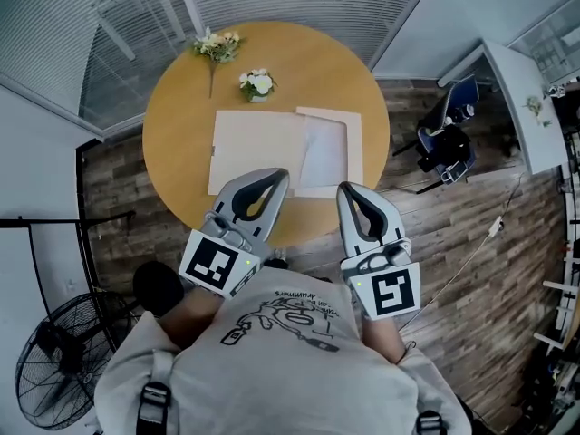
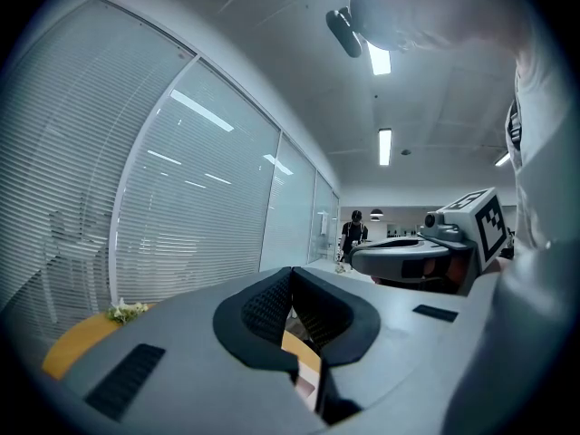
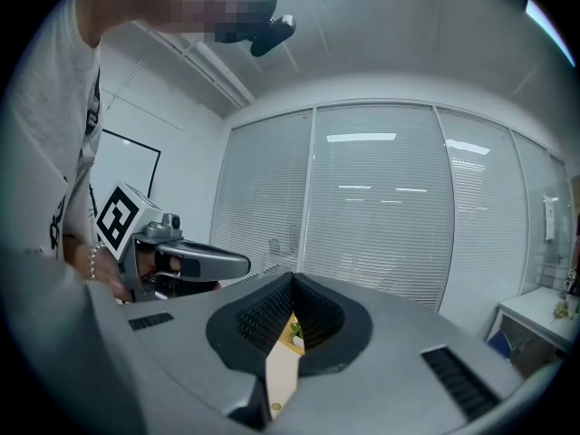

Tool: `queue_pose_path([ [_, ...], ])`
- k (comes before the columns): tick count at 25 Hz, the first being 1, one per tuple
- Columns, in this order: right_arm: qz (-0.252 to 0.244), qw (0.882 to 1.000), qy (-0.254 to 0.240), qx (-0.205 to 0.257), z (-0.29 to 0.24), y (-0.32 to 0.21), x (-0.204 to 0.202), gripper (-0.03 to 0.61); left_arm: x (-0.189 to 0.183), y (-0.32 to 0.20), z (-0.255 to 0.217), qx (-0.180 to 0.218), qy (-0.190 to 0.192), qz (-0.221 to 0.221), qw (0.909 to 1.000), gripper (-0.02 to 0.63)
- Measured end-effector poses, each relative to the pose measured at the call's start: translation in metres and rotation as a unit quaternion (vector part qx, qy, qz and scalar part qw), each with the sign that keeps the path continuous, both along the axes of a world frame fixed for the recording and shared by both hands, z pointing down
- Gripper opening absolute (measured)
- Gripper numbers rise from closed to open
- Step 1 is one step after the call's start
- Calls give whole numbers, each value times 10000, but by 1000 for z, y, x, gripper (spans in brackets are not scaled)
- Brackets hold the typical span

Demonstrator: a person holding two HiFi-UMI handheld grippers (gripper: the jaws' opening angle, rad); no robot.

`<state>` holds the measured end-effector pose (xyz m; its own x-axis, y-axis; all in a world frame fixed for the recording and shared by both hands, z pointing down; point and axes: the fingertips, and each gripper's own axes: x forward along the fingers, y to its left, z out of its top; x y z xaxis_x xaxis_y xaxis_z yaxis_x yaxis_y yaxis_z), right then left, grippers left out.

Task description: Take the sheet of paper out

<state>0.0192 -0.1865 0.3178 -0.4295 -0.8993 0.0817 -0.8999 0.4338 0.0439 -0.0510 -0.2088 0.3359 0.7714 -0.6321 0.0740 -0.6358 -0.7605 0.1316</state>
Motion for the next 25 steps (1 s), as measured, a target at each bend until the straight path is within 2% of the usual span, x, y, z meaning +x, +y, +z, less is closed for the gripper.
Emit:
queue_pose_path([
  [11, -96, 10000, -10, -6, 6, -17, -2, 8, -5, -13, 7, -19, -16, -108, 9999, 20],
  [25, -177, 9998, -38, -3, 5, -34, 39, 8, 30, -26, 2, 7, -31, -287, 9996, 20],
])
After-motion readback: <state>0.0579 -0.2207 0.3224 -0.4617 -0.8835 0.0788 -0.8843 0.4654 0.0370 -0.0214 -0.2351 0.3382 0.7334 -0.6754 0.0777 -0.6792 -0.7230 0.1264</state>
